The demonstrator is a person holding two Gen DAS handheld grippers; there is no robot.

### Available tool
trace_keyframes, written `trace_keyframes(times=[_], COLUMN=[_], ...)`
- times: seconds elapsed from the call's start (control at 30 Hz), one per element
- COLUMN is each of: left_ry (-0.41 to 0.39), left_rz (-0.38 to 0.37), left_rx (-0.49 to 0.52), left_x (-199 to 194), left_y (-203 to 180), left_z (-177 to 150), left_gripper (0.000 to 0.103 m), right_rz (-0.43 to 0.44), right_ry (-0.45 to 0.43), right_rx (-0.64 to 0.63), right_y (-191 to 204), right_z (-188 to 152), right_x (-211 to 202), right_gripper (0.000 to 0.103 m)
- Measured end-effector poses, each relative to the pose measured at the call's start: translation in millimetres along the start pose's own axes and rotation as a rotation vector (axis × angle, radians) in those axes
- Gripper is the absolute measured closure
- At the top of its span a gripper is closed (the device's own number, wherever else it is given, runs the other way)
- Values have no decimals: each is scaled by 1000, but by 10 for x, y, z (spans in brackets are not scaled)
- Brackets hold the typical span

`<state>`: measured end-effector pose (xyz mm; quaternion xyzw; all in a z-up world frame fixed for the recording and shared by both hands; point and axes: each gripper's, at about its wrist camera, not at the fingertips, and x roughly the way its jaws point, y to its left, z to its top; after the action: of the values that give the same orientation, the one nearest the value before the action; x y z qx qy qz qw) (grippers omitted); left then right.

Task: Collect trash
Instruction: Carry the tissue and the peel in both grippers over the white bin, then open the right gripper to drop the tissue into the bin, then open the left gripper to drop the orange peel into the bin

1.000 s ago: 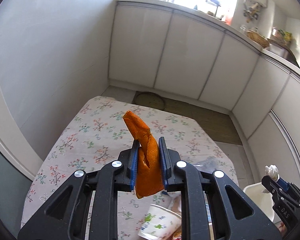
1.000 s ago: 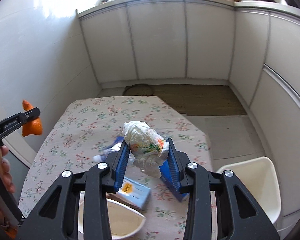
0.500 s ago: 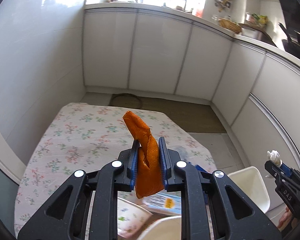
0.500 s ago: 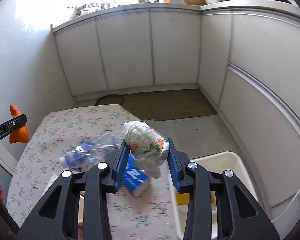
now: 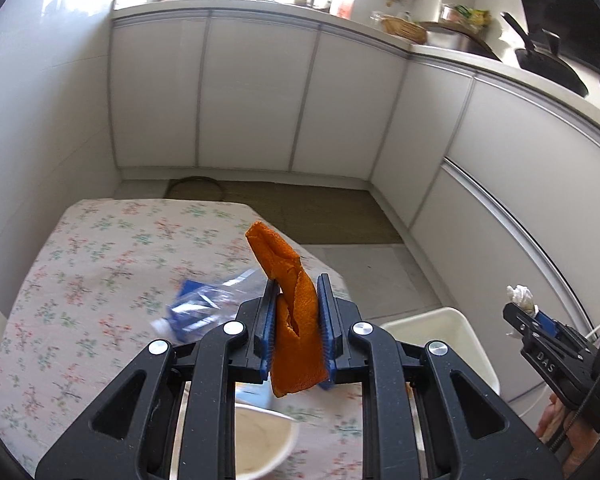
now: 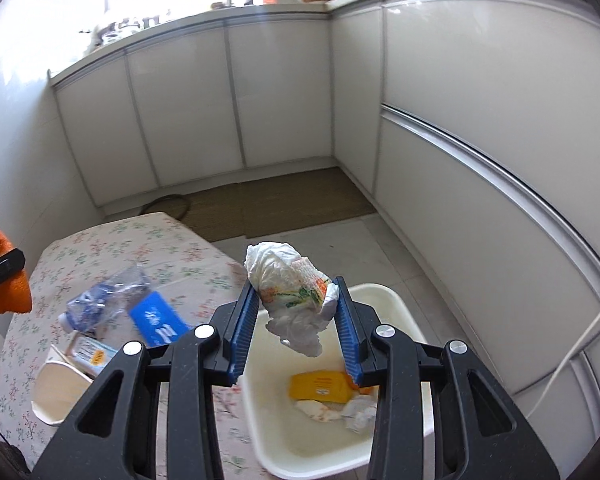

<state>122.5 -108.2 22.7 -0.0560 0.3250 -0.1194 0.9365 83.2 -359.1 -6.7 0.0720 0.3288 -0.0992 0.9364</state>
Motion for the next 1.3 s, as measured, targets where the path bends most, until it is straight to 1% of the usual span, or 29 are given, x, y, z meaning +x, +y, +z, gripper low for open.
trace_keyframes(times=[0.13, 0.37, 0.4, 0.43, 0.5, 0.57, 0.63, 0.77, 1.03, 1.17, 1.3], left_ry=[15, 42, 44, 46, 52, 56, 61, 71, 92, 116, 154], left_rz=[-22, -67, -73, -81, -95, -107, -117, -135, -165, -185, -200], left_rx=[24, 71, 78, 88, 105, 118, 131, 151, 181, 188, 178], left_x=[54, 186, 194, 208, 236, 253, 274, 319, 424, 520, 649], left_y=[-248, -725, -783, -860, -988, -1093, -1181, -1334, -1558, -1653, -1721], left_z=[-53, -121, -127, -140, -157, -173, -188, -206, -231, -251, -273], left_gripper=[85, 85, 85, 85, 85, 85, 85, 85, 85, 84, 80], right_rz=[-20, -31, -30, -29, -37, -39, -51, -84, -178, -238, -260], right_ry=[6, 41, 42, 42, 27, 13, 1, -12, -42, -56, -39], right_rx=[33, 94, 102, 108, 125, 139, 160, 203, 248, 259, 274], right_y=[-250, -567, -579, -605, -668, -716, -763, -884, -1056, -1135, -1192], right_z=[-36, -84, -82, -84, -87, -79, -71, -76, -91, -91, -98], right_x=[4, 95, 96, 94, 67, 39, 16, -12, -86, -134, -104], right_gripper=[65, 62, 60, 52, 43, 40, 33, 29, 15, 12, 12])
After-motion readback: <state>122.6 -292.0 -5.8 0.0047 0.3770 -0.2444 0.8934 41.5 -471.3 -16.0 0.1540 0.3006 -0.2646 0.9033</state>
